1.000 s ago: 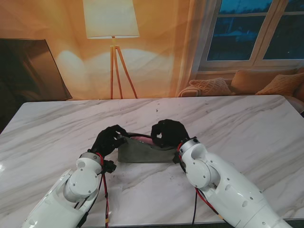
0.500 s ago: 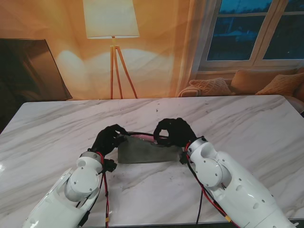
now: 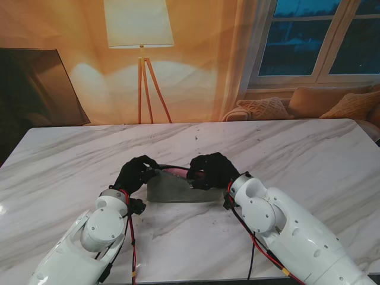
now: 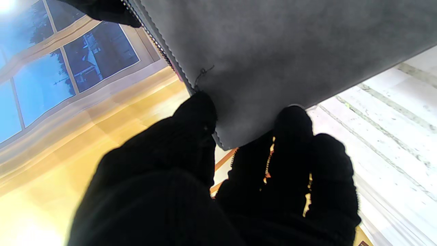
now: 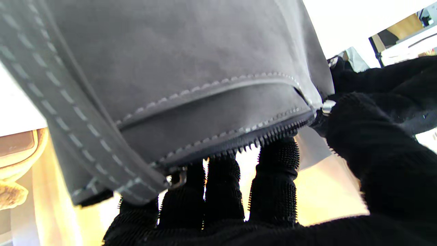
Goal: Collect documents into a storage pouch
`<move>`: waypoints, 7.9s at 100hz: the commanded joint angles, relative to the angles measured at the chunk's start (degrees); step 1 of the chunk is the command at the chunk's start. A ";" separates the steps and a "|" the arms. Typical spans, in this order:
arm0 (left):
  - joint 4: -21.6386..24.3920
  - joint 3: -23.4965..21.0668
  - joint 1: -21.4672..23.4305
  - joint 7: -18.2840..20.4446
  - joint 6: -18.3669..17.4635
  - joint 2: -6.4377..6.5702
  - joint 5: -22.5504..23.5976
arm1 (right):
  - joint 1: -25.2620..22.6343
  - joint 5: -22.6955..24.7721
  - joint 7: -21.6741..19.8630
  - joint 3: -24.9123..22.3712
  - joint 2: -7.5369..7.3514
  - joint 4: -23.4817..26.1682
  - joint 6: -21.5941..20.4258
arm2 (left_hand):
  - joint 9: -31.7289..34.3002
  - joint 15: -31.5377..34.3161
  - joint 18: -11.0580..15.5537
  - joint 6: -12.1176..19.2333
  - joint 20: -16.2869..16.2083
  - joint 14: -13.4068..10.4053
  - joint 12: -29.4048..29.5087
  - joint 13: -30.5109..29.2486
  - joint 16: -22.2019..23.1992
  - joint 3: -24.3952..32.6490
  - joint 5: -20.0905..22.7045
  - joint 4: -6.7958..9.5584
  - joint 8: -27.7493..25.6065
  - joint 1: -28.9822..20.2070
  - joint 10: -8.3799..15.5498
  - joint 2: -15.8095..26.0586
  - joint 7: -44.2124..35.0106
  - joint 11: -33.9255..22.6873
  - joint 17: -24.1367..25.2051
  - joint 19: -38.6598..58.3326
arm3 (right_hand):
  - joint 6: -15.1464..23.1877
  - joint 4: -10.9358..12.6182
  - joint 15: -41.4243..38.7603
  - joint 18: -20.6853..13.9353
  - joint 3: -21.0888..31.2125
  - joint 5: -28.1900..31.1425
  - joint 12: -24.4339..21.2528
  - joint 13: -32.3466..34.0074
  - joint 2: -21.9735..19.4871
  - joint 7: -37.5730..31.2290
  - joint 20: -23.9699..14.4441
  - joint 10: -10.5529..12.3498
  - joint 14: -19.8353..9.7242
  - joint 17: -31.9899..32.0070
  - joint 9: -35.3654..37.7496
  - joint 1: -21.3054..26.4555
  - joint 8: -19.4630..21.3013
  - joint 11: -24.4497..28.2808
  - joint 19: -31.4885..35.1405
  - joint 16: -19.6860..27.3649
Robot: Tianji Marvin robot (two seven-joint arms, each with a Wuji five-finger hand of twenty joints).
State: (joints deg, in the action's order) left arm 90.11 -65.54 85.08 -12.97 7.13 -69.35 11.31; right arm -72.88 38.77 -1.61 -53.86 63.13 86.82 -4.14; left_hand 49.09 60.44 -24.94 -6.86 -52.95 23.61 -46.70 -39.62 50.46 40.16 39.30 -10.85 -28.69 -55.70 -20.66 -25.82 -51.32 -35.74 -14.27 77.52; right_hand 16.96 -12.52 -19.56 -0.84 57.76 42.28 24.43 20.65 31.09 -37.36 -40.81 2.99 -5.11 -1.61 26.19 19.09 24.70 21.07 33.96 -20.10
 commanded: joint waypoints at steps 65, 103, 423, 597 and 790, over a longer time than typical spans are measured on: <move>-0.27 -0.33 -0.39 0.37 -0.07 -0.27 1.17 | -4.56 2.63 4.89 -7.05 0.44 2.92 -1.47 | 2.43 0.54 3.68 -0.27 -0.22 3.87 -1.96 -1.26 -1.20 -0.21 1.98 0.27 1.10 -7.70 0.48 0.83 -1.39 0.22 0.11 -1.17 | -1.06 6.51 -0.90 -1.19 1.21 -7.27 0.11 1.26 -2.57 7.52 -5.11 0.25 -1.06 -2.84 -2.52 -2.73 4.84 0.97 -1.87 -0.37; -0.74 -0.26 -0.65 0.70 -0.87 -0.19 1.09 | -3.38 4.79 7.69 -11.35 0.70 -2.14 5.04 | 3.60 0.55 3.61 1.16 0.25 3.83 -3.26 -1.44 -1.32 -0.32 3.67 0.52 0.57 -9.53 1.28 1.46 -3.62 1.92 -0.15 -1.15 | -3.24 5.94 -3.65 -1.22 5.91 -10.71 1.28 3.70 -1.08 8.54 -5.54 -0.36 -0.85 -4.25 -2.48 0.71 6.59 3.43 2.52 -1.26; -0.73 0.84 -1.40 -0.26 1.42 -0.93 -1.10 | -2.68 -2.62 3.84 -5.29 0.72 -10.88 0.55 | 5.32 11.58 2.51 -0.86 -6.49 3.55 -6.78 -6.84 4.18 0.08 2.74 -0.50 -2.04 -9.21 -0.36 1.15 -5.49 -9.60 -3.24 2.64 | -1.61 3.30 -3.93 -0.09 11.42 -10.87 0.19 4.85 14.55 5.22 0.36 -0.50 -0.18 -4.14 -4.58 6.72 7.32 5.43 7.06 -0.19; -0.29 -0.23 -1.41 2.14 1.64 0.33 3.34 | -6.14 -12.41 0.65 -7.95 1.12 -8.52 -4.21 | -13.44 -1.86 7.06 -0.94 -0.34 2.27 -2.26 8.88 0.97 1.14 -5.18 1.36 0.83 -0.65 1.88 -0.24 7.45 1.58 8.48 -4.19 | -5.75 -0.52 -31.37 3.36 -1.11 6.11 12.47 33.45 -7.94 -12.05 -3.03 -4.32 5.33 -20.45 33.37 27.71 -4.12 13.76 39.91 -9.77; 1.33 10.86 -4.02 22.52 0.40 3.94 -5.70 | -8.25 -11.40 6.21 -8.83 2.07 -7.42 -5.56 | -1.61 7.11 2.84 1.30 -9.58 5.12 -12.27 0.81 7.05 11.02 -3.56 1.31 5.10 1.51 1.61 -4.07 27.68 0.78 -4.71 3.45 | -5.92 -0.77 -38.91 3.77 -0.52 10.98 13.13 36.74 -7.51 -14.94 -3.01 -5.92 6.46 -23.03 35.66 25.74 1.14 20.23 45.92 -10.64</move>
State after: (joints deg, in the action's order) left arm 92.42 -55.39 81.34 8.10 7.32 -64.98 6.41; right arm -80.94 27.17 5.32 -62.62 65.13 78.99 -9.71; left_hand 46.17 66.83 -25.09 -6.88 -63.48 24.29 -58.51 -39.50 57.49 49.56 34.35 -9.36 -22.88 -53.46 -19.40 -27.92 -23.19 -35.57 -18.67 79.93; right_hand 7.17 -18.09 -57.68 3.11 53.36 46.69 37.25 56.74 28.42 -46.42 -44.03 -2.19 1.87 -25.13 59.68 42.12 23.46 40.05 78.55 -31.32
